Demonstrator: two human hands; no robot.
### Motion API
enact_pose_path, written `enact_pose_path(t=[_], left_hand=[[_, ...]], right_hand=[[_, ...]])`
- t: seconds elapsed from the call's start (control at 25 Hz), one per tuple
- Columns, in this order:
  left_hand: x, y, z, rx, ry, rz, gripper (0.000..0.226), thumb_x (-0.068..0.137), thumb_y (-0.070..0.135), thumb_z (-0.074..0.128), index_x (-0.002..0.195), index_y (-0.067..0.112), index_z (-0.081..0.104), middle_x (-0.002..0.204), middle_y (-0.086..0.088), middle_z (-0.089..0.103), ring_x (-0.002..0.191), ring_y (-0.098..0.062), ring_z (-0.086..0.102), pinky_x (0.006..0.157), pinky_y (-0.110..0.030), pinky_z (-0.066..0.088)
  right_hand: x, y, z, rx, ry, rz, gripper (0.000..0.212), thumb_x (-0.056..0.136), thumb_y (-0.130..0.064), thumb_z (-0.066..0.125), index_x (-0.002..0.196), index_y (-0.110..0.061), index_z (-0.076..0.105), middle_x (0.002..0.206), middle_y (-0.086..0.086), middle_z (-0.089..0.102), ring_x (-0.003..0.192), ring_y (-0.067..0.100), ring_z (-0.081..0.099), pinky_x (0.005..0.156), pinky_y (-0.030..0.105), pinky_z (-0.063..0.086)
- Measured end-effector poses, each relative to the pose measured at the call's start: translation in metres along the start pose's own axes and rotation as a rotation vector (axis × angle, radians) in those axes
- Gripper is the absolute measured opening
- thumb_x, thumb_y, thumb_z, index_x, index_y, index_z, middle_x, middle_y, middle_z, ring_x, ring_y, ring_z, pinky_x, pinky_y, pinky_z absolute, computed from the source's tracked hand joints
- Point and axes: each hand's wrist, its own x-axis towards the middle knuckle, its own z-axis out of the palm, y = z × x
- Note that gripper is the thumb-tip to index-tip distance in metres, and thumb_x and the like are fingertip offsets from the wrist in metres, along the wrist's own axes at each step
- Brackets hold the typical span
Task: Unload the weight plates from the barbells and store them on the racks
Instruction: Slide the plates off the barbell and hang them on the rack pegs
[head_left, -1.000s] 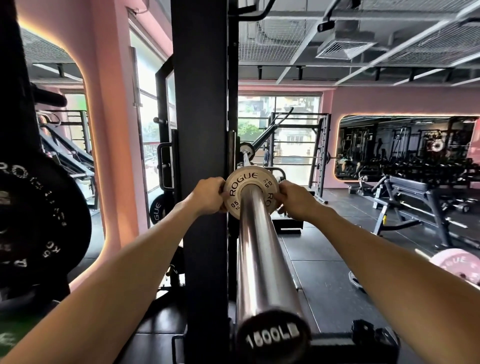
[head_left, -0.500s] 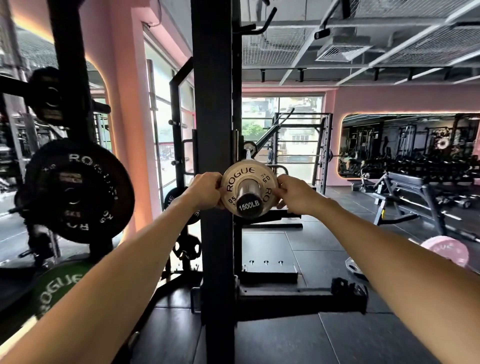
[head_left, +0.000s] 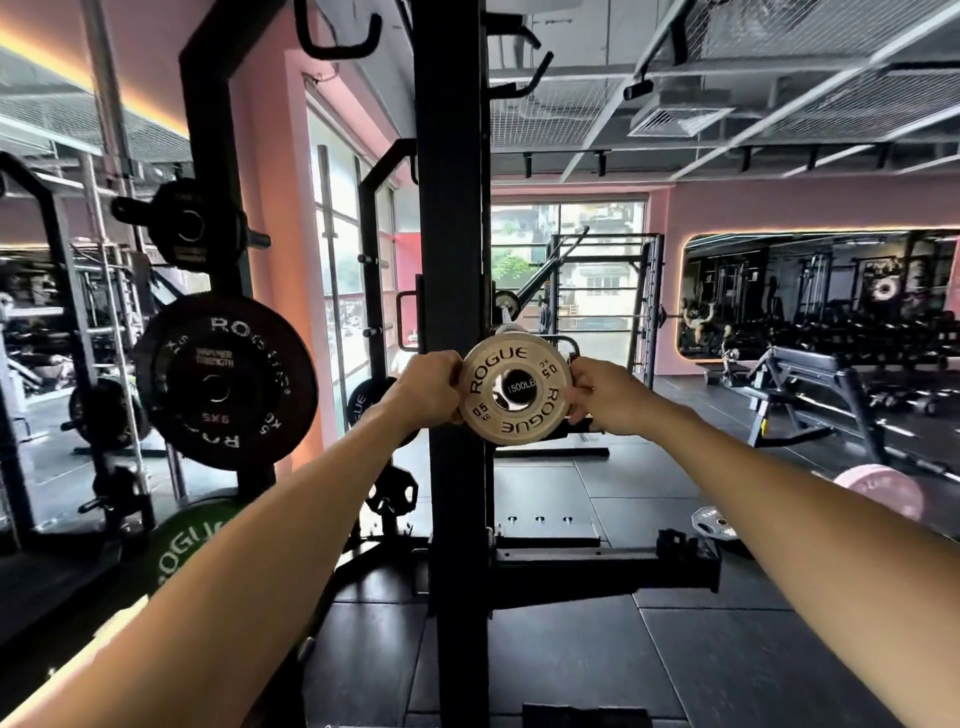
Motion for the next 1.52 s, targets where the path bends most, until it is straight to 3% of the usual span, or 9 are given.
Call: enact_pose_path(t=[0.12, 0.2, 0.36, 0.56, 0.68, 0.84, 1.0, 1.32, 1.52], left_hand=[[-0.031, -0.007, -0.034, 0.091, 0.044, 0.006, 0.018, 0.083, -0.001, 0.061, 0.100, 0.003, 0.062, 0.098, -0.013, 0.069, 0.083, -0.026, 0.066, 0.073, -0.031, 0.057], [-0.057, -0.024, -0.066, 0.133, 0.082, -0.003, 0.014, 0.083, 0.002, 0.060, 0.097, 0.004, 0.063, 0.099, -0.012, 0.069, 0.082, -0.024, 0.064, 0.066, -0.018, 0.050], [-0.117, -0.062, -0.137, 0.181, 0.113, -0.046, 0.019, 0.082, 0.007, 0.060, 0.101, 0.002, 0.064, 0.104, -0.016, 0.068, 0.098, -0.033, 0.063, 0.081, -0.032, 0.050], [-0.192, -0.109, -0.220, 0.250, 0.184, -0.127, 0.016, 0.082, 0.006, 0.060, 0.096, 0.002, 0.065, 0.102, -0.017, 0.069, 0.099, -0.033, 0.061, 0.071, -0.028, 0.038], [-0.222, -0.149, -0.261, 0.224, 0.208, -0.217, 0.022, 0.081, 0.004, 0.059, 0.102, 0.003, 0.065, 0.099, -0.018, 0.070, 0.096, -0.034, 0.064, 0.080, -0.035, 0.052], [-0.247, -0.198, -0.311, 0.155, 0.242, -0.327, 0.024, 0.077, -0.002, 0.059, 0.099, 0.003, 0.065, 0.090, -0.019, 0.071, 0.083, -0.032, 0.070, 0.073, -0.045, 0.059], [-0.250, -0.250, -0.345, 0.114, 0.300, -0.381, 0.027, 0.080, -0.006, 0.056, 0.104, 0.003, 0.066, 0.091, -0.018, 0.071, 0.080, -0.032, 0.070, 0.072, -0.046, 0.060], [-0.187, -0.380, -0.391, 0.097, 0.348, -0.432, 0.024, 0.085, -0.014, 0.052, 0.098, 0.005, 0.059, 0.091, -0.017, 0.067, 0.071, -0.033, 0.071, 0.061, -0.046, 0.060], [-0.125, -0.452, -0.407, 0.145, 0.345, -0.391, 0.031, 0.078, -0.013, 0.056, 0.106, 0.000, 0.064, 0.095, -0.018, 0.069, 0.082, -0.034, 0.069, 0.073, -0.047, 0.059]], right_hand=[[-0.021, -0.036, 0.010, 0.022, -0.010, -0.045, 0.007, 0.098, -0.015, 0.051, 0.101, -0.009, 0.050, 0.092, 0.010, 0.066, 0.076, 0.022, 0.067, 0.065, 0.038, 0.054], [-0.036, -0.071, 0.027, 0.052, -0.023, -0.082, 0.005, 0.098, -0.015, 0.051, 0.101, -0.011, 0.050, 0.092, 0.009, 0.066, 0.073, 0.019, 0.066, 0.064, 0.039, 0.055], [-0.064, -0.145, 0.074, 0.142, -0.084, -0.125, 0.014, 0.098, -0.015, 0.052, 0.086, -0.021, 0.048, 0.091, 0.009, 0.066, 0.070, 0.020, 0.065, 0.056, 0.032, 0.052], [-0.080, -0.234, 0.137, 0.198, -0.162, -0.199, 0.015, 0.097, -0.015, 0.054, 0.084, -0.019, 0.048, 0.095, 0.017, 0.068, 0.075, 0.026, 0.068, 0.060, 0.036, 0.053], [-0.072, -0.279, 0.178, 0.226, -0.219, -0.265, 0.006, 0.096, -0.016, 0.056, 0.093, -0.014, 0.052, 0.097, 0.017, 0.070, 0.071, 0.023, 0.070, 0.058, 0.035, 0.054], [-0.055, -0.338, 0.228, 0.275, -0.267, -0.335, 0.011, 0.095, -0.015, 0.058, 0.100, -0.008, 0.051, 0.092, 0.012, 0.067, 0.068, 0.025, 0.067, 0.057, 0.037, 0.055], [-0.022, -0.383, 0.276, 0.281, -0.319, -0.394, 0.014, 0.096, -0.017, 0.056, 0.086, -0.021, 0.047, 0.090, 0.008, 0.068, 0.073, 0.024, 0.069, 0.061, 0.038, 0.055], [0.101, -0.442, 0.376, 0.313, -0.342, -0.478, 0.012, 0.096, -0.019, 0.057, 0.086, -0.018, 0.050, 0.085, 0.007, 0.069, 0.072, 0.022, 0.069, 0.058, 0.032, 0.054], [0.181, -0.461, 0.414, 0.289, -0.331, -0.463, 0.006, 0.096, -0.019, 0.057, 0.099, -0.015, 0.054, 0.086, 0.002, 0.069, 0.069, 0.016, 0.071, 0.049, 0.023, 0.052]])
